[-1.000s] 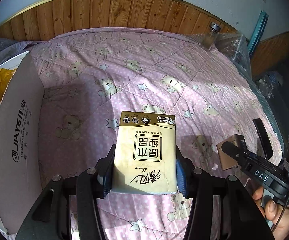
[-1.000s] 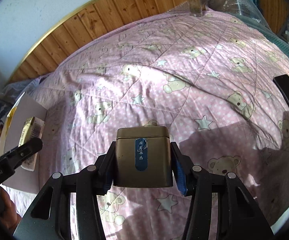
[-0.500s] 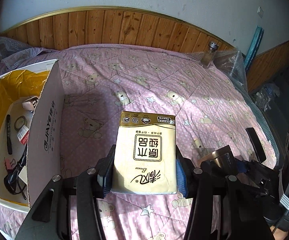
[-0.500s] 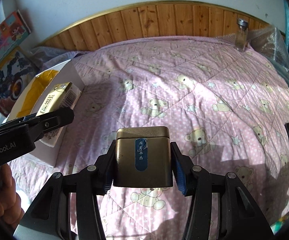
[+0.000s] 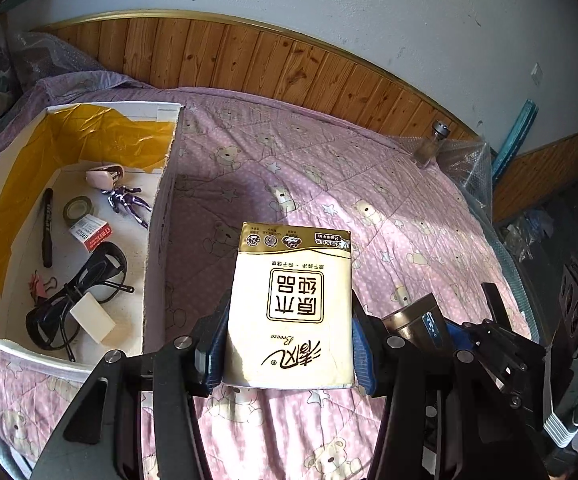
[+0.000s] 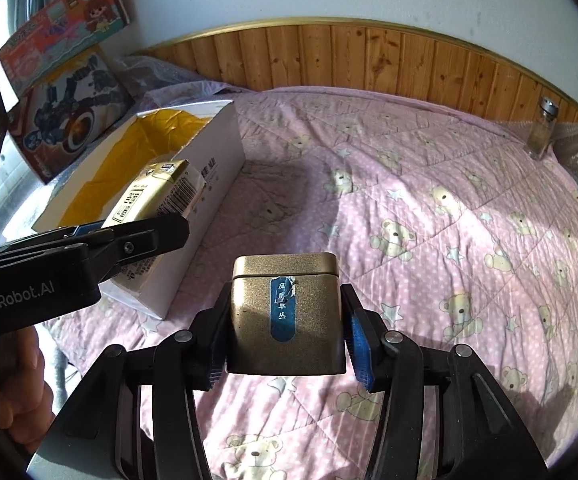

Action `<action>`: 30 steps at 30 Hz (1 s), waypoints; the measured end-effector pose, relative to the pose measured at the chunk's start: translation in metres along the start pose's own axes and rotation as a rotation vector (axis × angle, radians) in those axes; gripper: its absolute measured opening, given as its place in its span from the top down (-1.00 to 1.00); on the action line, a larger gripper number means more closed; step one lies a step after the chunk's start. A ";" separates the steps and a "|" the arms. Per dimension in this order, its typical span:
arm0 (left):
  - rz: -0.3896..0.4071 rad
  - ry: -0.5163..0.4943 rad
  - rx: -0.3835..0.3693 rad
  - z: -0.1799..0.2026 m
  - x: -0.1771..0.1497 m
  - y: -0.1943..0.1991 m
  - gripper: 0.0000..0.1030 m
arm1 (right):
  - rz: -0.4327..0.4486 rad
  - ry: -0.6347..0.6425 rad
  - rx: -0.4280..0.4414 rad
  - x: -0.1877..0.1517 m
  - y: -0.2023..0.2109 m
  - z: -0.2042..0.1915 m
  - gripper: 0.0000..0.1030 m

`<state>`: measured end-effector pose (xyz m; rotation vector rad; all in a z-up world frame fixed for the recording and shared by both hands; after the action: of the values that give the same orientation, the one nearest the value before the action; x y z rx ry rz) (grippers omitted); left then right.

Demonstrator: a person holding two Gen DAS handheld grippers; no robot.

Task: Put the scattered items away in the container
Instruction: 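Carry the tissue pack and gold tin over the white box with both tools, then lower the tissue pack and gold tin into the box and open both tools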

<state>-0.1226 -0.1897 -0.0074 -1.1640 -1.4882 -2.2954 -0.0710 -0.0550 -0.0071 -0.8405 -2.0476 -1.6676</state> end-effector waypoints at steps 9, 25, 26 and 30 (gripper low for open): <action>0.082 0.133 0.017 -0.059 0.005 0.040 -0.02 | 0.022 0.101 0.102 0.038 0.006 -0.056 -0.02; 0.094 0.354 0.143 -0.192 0.001 0.078 -0.02 | -0.037 0.257 0.277 0.109 -0.022 -0.156 -0.02; 0.090 0.363 0.146 -0.196 0.001 0.077 -0.02 | -0.050 0.262 0.286 0.112 -0.026 -0.162 -0.02; 0.061 0.378 0.129 -0.200 0.001 0.068 -0.02 | -0.101 0.297 0.305 0.129 -0.049 -0.185 -0.02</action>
<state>-0.1911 -0.3895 0.0014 -0.6837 -1.4078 -2.1863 -0.2161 -0.2121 0.0797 -0.3698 -2.0849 -1.3804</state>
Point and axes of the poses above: each gripper's, at about its wrist camera, not at the fingertips, and y roughly against the way its jaws point, z to its right, x to its top, the point moved 2 cm from there along -y, roughly the way its jaws point, and after that the axes turned 14 degrees about -y, right-handed, at the moved point
